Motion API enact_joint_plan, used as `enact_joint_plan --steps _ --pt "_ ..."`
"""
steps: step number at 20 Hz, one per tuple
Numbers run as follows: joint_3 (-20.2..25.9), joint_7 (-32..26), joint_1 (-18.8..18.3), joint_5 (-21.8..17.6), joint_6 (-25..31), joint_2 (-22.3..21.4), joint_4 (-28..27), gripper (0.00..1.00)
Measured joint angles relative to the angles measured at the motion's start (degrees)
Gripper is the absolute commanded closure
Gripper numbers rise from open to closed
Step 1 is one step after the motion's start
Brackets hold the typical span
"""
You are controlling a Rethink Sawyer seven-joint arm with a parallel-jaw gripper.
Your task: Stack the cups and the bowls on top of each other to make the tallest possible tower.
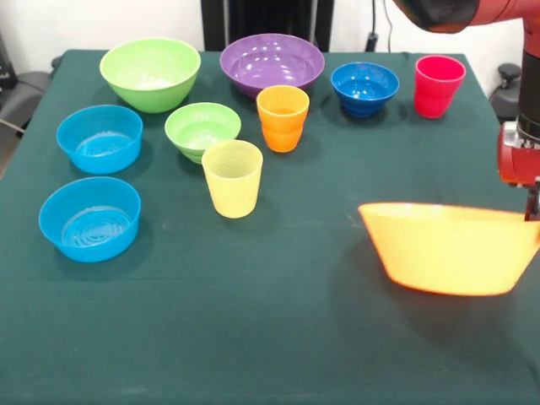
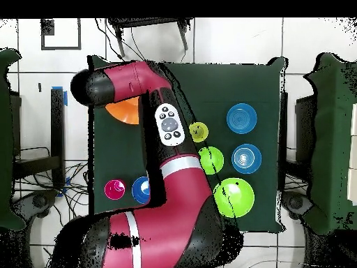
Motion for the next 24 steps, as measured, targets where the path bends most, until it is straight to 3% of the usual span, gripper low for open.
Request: enact_joint_plan --steps 8,24 --pt "0.02 -1.06 0.01 -3.08 -0.09 -0.18 -0.34 1.00" --pt "-0.68 -2.56 -0.54 -3.80 2.40 -0.54 0.46 1.00"
